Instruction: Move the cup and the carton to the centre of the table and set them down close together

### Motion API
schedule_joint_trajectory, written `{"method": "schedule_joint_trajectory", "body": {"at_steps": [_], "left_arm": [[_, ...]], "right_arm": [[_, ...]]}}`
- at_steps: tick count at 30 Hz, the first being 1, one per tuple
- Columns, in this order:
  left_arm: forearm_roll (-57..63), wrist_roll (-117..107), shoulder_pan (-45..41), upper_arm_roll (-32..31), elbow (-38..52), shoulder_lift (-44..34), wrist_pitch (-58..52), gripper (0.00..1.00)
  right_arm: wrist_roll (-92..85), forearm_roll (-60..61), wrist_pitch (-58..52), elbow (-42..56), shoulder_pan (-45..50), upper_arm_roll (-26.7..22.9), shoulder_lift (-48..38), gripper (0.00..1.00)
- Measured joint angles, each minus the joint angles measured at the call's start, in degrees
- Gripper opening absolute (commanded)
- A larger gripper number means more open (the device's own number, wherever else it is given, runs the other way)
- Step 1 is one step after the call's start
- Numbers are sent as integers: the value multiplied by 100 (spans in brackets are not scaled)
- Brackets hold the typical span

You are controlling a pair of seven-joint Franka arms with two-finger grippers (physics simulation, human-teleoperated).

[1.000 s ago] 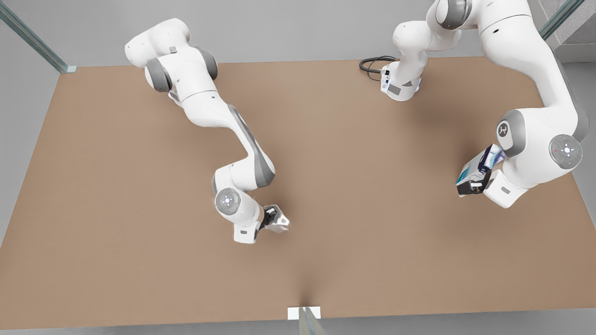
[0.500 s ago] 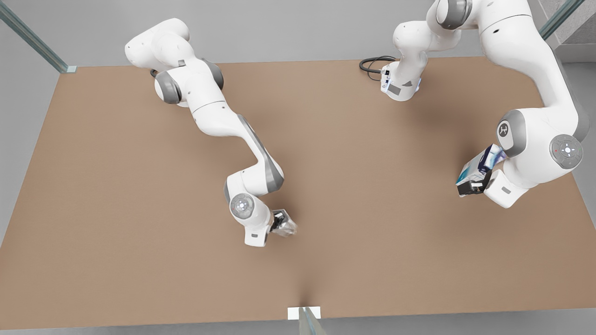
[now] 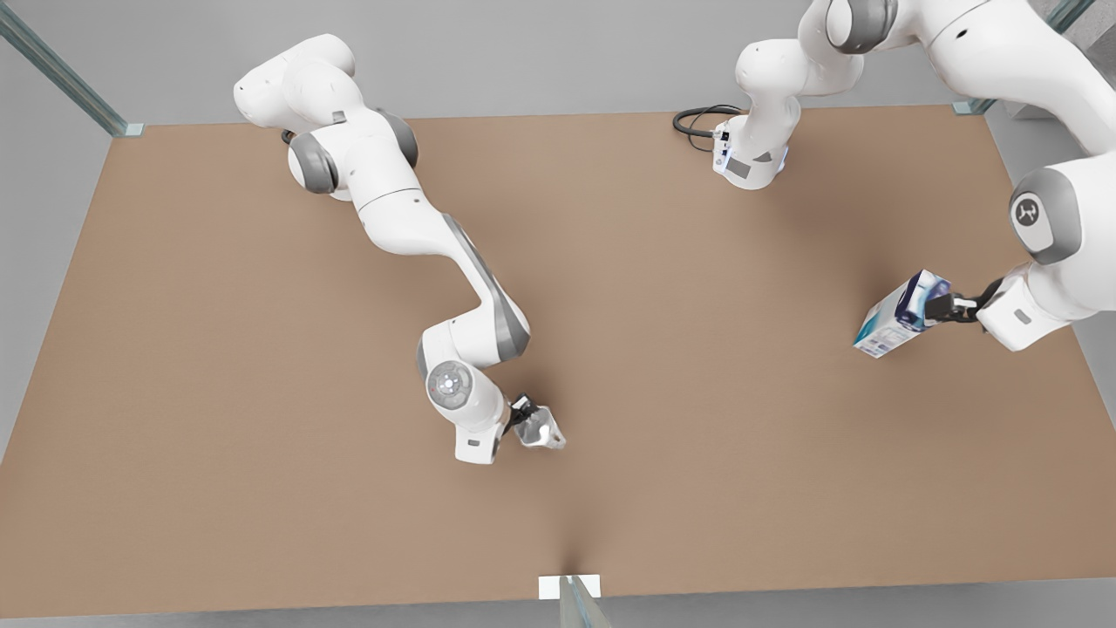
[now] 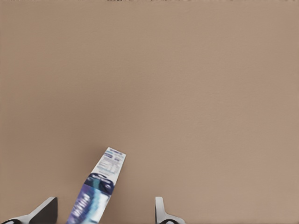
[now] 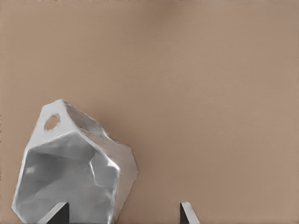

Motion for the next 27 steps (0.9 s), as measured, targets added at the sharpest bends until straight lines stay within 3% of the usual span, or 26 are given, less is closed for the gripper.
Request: {"method": "schedule_joint_trajectory", "body": {"at_steps": [1, 3, 6, 7, 8, 9, 11, 13, 16, 27], "left_arm": [[-2, -6, 302, -64, 11, -24, -119, 100], [20, 102, 1532, -961, -28, 9, -150, 100], [41, 362, 1509, -1012, -224, -143, -147, 100], [32, 543, 1506, -1066, -257, -138, -117, 100], [29, 552, 1486, -1154, -884, -287, 414, 100], [36, 552, 1491, -1150, -1635, -519, 1103, 100], [81, 767, 1507, -1077, -1760, -370, 1396, 100], [147, 1299, 1565, -629, -2167, -424, 1965, 100], [197, 1757, 1521, -292, -2198, -488, 1945, 100], [153, 1480, 1501, -352, -2489, -443, 1998, 100]], "right_arm": [[0, 0, 34, 4, -17, -13, -36, 100], [-24, 75, -268, -21, -308, 25, -431, 100], [-22, 49, -2204, -393, -939, -4, -1515, 100], [11, -43, -2968, -789, -1042, -332, -2041, 100], [100, -576, -3452, -1238, -1030, -551, -2695, 100], [255, -1367, -3482, -1791, -1087, -560, -3391, 100], [260, -2264, -3160, -2414, -1769, -552, -3998, 100], [377, -2432, -3050, -2501, -2116, -552, -4200, 100], [726, -2441, -2982, -2596, -2218, -551, -4436, 100], [721, -2477, -2968, -2571, -2216, -551, -4378, 100]]}}
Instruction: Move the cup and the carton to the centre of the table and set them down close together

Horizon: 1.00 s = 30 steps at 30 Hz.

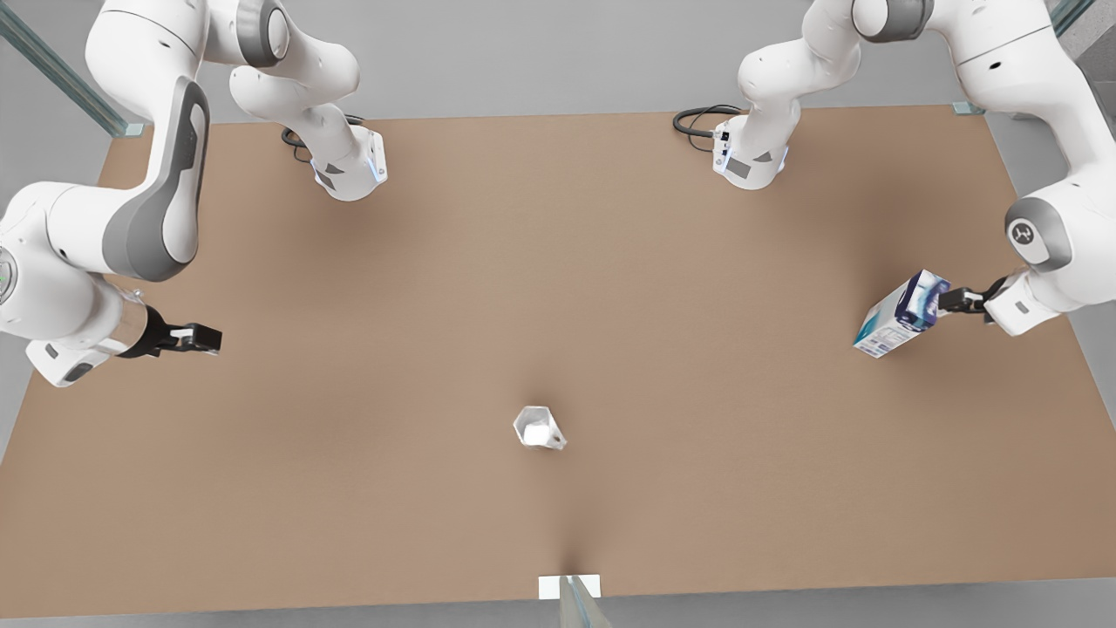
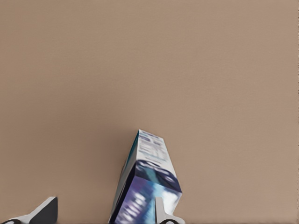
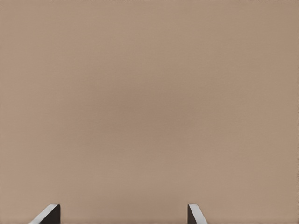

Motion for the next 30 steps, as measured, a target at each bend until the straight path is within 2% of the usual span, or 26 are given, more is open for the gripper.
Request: {"method": "schedule_joint_trajectory", "body": {"at_steps": [4, 10, 15, 29, 30], "left_arm": [[-5, -62, -318, -20, -693, -574, -251, 100], [89, 403, -308, 14, -1339, -607, 264, 100], [461, 635, -253, 238, -1417, -775, 272, 100], [685, 565, -312, 246, -1738, -416, 907, 100], [687, 562, -316, 247, -1742, -373, 963, 78]], "right_arm": [[0, 0, -4, 9, -1, -8, 14, 100], [0, 0, -9, 18, 10, -8, 35, 100], [0, 0, -18, 27, 19, -8, 70, 100], [-4, 5, -10, 27, 18, -17, 127, 100], [0, 1, -9, 26, 19, -16, 148, 100]]}}
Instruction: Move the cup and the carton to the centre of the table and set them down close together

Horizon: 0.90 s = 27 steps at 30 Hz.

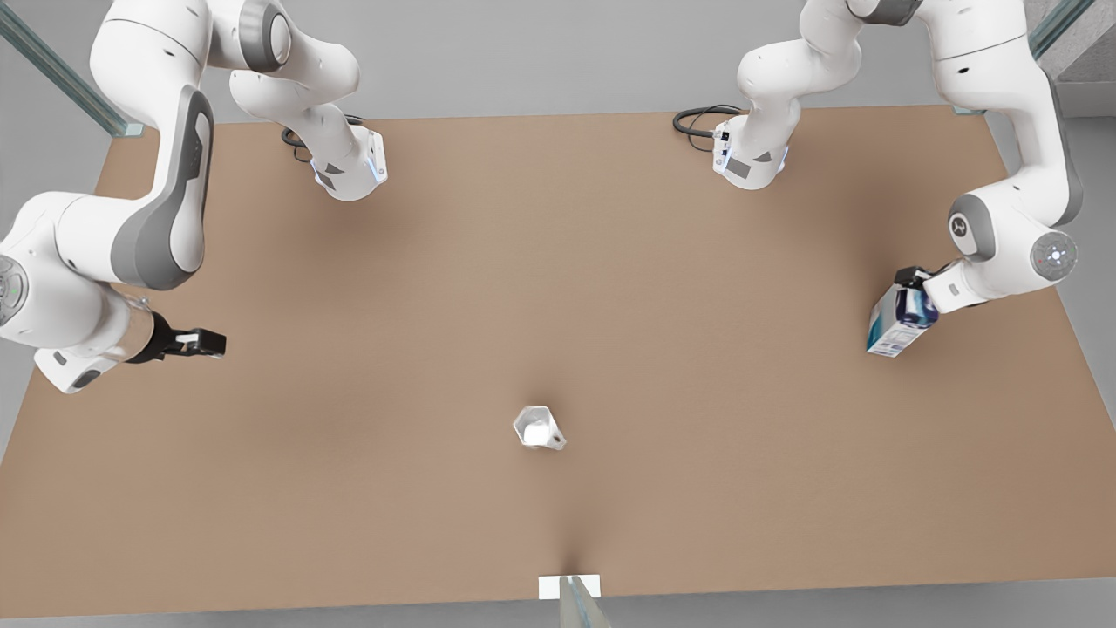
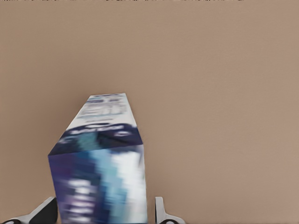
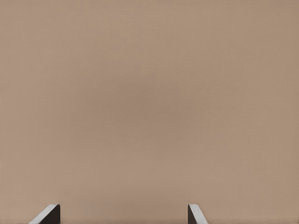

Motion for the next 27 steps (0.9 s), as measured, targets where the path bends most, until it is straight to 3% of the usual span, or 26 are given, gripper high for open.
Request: {"method": "schedule_joint_trajectory", "body": {"at_steps": [1, 5, 8, 12, 16, 18, 21, 23, 27], "left_arm": [[1, 2, 0, 0, 0, -6, -2, 52], [138, -18, 4, -3, -2, -25, 19, 54], [1455, -58, 12, -14, 9, -26, 62, 53], [677, 6, -251, -140, 78, -127, 96, 52], [324, 1046, -234, -1321, 792, -164, -79, 54], [228, 1881, -322, -2029, 1723, 325, -417, 54], [168, 2246, -441, -3223, 2097, 440, -543, 55], [153, 2192, -1225, -3315, 2199, 642, -535, 55], [156, 1434, -2497, -3305, 3445, 1869, -694, 55]], "right_arm": [[0, 6, 0, 0, 2, 0, 10, 100], [-7, 8, 0, 0, 8, 0, 46, 100], [-9, 8, 0, 0, 8, 0, 46, 100], [-9, 8, 6, 0, 8, 0, 55, 100], [-17, 8, 9, 0, 9, 0, 72, 100], [-25, 8, 9, -8, 0, -7, 72, 100], [-44, 8, 9, -9, -1, -27, 86, 100], [-39, 8, 9, -9, -1, -27, 98, 100], [-35, 15, 9, -9, 0, -27, 99, 100]]}}
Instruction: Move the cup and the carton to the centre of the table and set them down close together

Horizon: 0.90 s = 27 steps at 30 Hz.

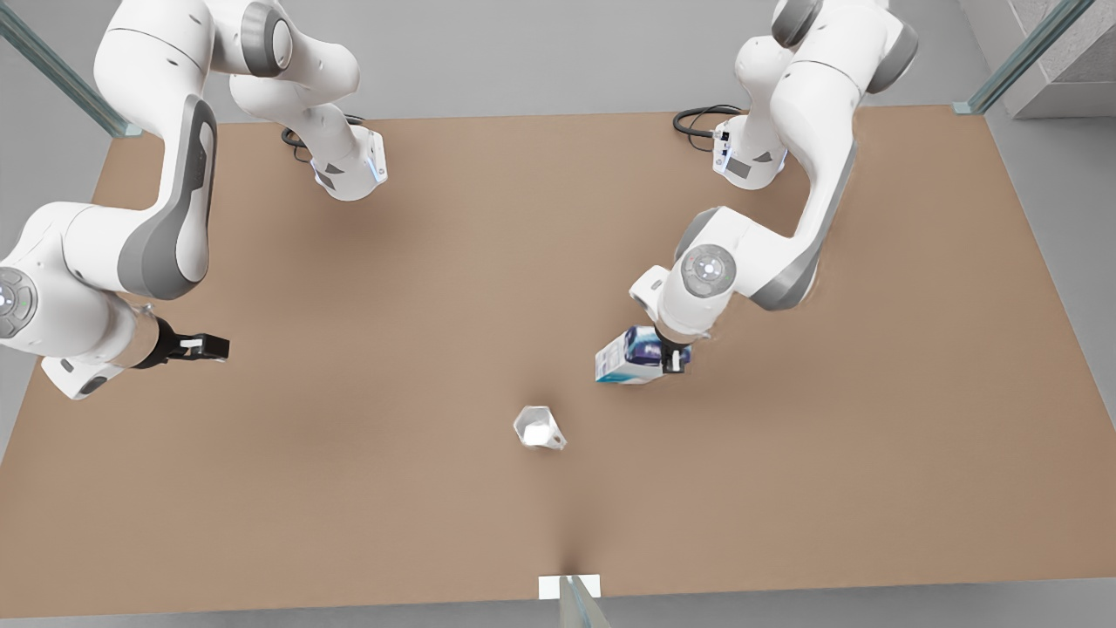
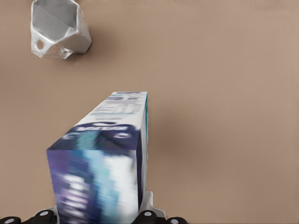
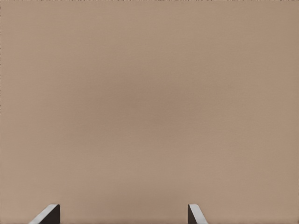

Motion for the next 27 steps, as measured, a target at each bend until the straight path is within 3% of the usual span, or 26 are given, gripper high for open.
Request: {"method": "schedule_joint_trajectory", "body": {"at_steps": [5, 11, 12, 13, 27], "left_arm": [[148, -1222, -1015, 0, 1083, 850, -485, 56], [480, -1544, -1220, -1, 1230, 1191, -409, 57], [537, -1579, -1237, -8, 1230, 1217, -404, 68], [575, -1702, -1263, -9, 1225, 1218, -403, 100], [527, -1794, -1264, -9, 1334, 857, -601, 100]], "right_arm": [[0, 2, 0, 0, 0, 0, 26, 100], [-1, 2, 0, 0, 0, 0, 26, 100], [-8, 2, 0, 0, 0, 0, 27, 100], [-8, 2, 0, 0, -1, -1, 27, 100], [-8, 2, 0, 9, 0, 0, 35, 100]]}}
